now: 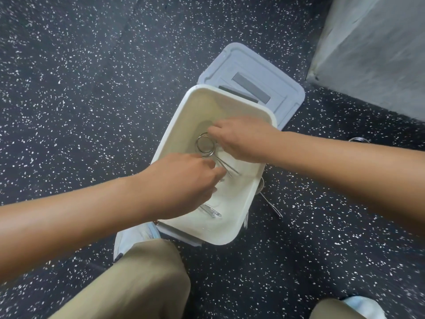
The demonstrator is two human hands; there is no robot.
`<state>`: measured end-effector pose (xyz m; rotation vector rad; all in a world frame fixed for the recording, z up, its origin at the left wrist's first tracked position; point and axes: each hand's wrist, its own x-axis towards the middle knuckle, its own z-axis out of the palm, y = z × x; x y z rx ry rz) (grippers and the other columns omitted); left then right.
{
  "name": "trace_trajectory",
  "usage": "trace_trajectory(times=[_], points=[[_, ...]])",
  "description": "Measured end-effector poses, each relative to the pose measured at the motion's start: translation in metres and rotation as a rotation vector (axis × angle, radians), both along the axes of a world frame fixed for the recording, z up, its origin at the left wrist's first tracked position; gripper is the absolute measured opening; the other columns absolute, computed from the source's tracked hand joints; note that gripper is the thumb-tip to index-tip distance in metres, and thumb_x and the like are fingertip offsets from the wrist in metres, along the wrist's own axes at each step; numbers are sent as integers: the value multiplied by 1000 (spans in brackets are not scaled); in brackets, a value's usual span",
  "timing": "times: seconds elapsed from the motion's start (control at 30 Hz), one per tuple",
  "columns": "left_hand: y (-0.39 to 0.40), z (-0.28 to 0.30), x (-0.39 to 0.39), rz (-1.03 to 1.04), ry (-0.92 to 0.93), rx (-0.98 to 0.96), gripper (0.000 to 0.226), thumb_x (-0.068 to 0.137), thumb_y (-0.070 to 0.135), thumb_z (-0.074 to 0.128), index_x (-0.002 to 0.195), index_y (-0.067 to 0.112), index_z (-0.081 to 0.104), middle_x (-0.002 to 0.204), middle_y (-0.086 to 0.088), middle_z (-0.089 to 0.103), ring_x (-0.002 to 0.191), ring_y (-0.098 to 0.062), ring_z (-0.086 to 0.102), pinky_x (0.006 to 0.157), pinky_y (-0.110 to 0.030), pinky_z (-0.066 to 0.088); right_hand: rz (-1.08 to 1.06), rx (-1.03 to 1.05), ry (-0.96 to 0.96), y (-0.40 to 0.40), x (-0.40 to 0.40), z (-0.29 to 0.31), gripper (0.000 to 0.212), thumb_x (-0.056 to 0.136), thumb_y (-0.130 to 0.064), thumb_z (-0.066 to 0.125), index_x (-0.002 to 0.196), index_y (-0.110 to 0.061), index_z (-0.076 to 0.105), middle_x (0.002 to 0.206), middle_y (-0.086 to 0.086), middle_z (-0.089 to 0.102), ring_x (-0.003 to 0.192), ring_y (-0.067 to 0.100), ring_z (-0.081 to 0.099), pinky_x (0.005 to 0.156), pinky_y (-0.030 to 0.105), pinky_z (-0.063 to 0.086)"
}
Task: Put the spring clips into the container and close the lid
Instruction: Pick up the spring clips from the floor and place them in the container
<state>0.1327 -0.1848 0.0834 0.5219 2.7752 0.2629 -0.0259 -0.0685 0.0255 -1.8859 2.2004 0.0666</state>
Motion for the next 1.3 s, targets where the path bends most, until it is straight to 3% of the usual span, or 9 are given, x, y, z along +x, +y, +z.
trace_trajectory(times=[0.13,0.23,0.33,0.5,0.57,0.7,0.87,1.07,1.3], points=[[16,5,-12,21,-29,15,21,100,37,42,103,19,53,94,1,59,85,-27,62,60,-37,46,-97,-154,-17,28,-16,20,13,92,-12,51,99,-10,62,88,5,63,72,30,57,51,31,31],[33,7,-21,40,-9,24,24,101,36,40,105,17,54,95,-1,58,87,-27,60,62,-39,48,-208,-235,-71,57,-29,36,13,94,-15,52,102,-11,62,96,5,64,82,30,58,60,39,46],[51,9,-29,16,101,126,20,99,29,47,98,12,57,88,-4,57,83,-29,58,64,-41,49,-366,-292,-77,97,-47,43,10,95,-20,53,101,-17,59,94,-1,61,81,23,56,66,39,47],[89,-8,-43,-102,168,164,18,98,24,46,88,14,57,87,-4,57,82,-27,52,73,-42,46,-688,-183,-90,171,-80,32,10,96,-25,55,102,-21,61,94,-2,61,82,22,57,75,39,49],[100,-20,-48,-165,193,90,20,97,29,48,87,16,60,88,-4,60,84,-26,54,75,-36,40,-778,-107,-66,201,-91,23,9,96,-25,55,101,-21,61,97,1,65,84,24,58,76,40,50],[118,-38,-53,-256,112,-109,22,94,34,54,96,15,65,91,-5,64,88,-27,54,77,-41,48,-954,23,-21,249,-113,4,11,96,-23,57,104,-17,64,102,10,69,89,31,61,76,41,52],[144,-60,-55,-318,-153,-353,33,100,36,50,126,17,58,117,-9,61,107,-31,57,88,-42,48,-905,259,86,292,-122,-27,15,95,-26,57,107,-18,61,103,11,66,83,31,62,69,43,56],[159,-82,-55,-412,-296,-654,45,103,39,44,141,15,48,133,-15,55,121,-36,52,95,-50,43,-808,359,141,308,-116,-57,33,94,-33,59,122,-15,55,110,11,58,80,31,61,52,32,48],[164,-100,-65,-307,-443,-632,42,103,35,45,137,12,52,133,-14,55,119,-32,54,91,-41,45,-866,390,143,308,-118,-70,29,94,-38,60,117,-20,55,112,11,52,82,30,54,56,32,45]])
